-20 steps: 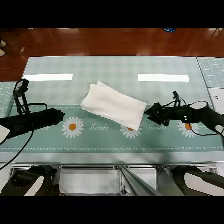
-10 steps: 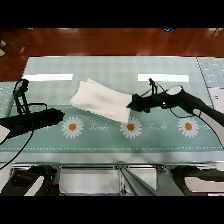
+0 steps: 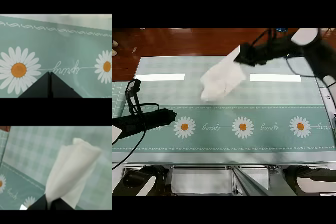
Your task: Fold the shirts.
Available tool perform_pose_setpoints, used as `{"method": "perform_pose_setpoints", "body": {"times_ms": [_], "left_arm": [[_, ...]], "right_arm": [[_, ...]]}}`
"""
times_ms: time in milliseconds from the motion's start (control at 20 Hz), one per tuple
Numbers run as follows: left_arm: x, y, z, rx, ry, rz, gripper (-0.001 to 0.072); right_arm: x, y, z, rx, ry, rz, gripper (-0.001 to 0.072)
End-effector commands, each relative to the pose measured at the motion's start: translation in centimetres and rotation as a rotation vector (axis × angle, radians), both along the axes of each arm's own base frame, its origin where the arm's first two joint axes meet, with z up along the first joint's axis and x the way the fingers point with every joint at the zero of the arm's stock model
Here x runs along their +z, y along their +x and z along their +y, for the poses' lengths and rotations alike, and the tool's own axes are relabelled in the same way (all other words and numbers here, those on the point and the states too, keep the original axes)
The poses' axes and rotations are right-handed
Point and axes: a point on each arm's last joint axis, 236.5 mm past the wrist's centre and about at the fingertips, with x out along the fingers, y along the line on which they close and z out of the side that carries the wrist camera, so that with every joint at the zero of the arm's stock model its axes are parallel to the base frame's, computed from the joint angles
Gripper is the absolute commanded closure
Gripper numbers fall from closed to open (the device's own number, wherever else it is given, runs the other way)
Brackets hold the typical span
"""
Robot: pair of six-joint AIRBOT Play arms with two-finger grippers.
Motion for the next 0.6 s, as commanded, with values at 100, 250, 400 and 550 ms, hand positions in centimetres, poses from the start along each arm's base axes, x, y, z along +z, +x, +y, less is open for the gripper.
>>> {"method": "perform_pose_setpoints", "body": {"times_ms": [100,250,400,550], "left_arm": [[-0.1,-0.1,0.0,-0.001,0.001,0.006,0.0687],[-0.3,-0.4,0.0,-0.006,0.003,0.020,0.0687],[0.0,-0.7,-0.9,-0.011,-0.045,0.034,0.0687],[0.1,-0.6,-1.0,-0.009,-0.050,0.029,0.0687]], "right_arm": [[8.7,2.7,-9.6,-0.205,-0.056,-0.122,0.0689],[10.2,2.7,-18.1,-0.371,-0.046,-0.087,0.0689],[10.5,0.8,-26.1,-0.547,-0.044,-0.013,0.0690],[11.2,-2.1,-31.8,-0.673,-0.054,0.016,0.0690]]}}
